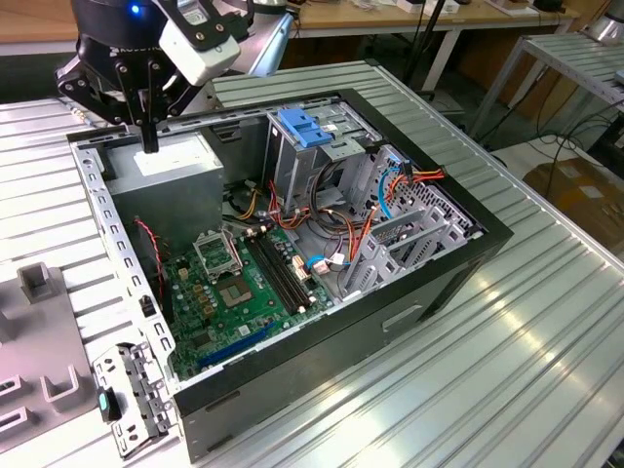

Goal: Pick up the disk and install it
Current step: 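Reach for the disk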

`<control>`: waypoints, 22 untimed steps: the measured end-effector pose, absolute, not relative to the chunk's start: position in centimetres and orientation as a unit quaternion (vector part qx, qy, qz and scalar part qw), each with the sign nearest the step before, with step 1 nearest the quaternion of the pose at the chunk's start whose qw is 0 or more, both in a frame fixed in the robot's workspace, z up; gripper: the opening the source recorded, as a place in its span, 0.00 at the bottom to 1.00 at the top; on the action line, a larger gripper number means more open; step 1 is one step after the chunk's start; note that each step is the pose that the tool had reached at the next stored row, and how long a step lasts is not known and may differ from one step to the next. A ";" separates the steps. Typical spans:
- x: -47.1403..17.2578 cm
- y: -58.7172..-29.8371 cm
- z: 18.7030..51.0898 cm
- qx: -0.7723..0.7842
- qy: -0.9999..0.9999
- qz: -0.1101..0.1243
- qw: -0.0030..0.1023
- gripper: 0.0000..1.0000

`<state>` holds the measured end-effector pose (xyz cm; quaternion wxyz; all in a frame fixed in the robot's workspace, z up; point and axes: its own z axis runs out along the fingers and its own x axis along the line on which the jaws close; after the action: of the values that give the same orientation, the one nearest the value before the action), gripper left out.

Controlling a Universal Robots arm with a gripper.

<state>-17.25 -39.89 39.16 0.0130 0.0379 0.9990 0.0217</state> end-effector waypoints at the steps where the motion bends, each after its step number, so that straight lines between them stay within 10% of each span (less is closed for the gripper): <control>1: -17.3 -39.9 39.2 0.038 0.999 0.022 0.013 0.11; 22: -20.6 -39.9 39.1 0.038 0.999 0.022 0.013 0.11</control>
<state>-20.65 -39.90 39.07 0.0130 0.0379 0.9990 0.0217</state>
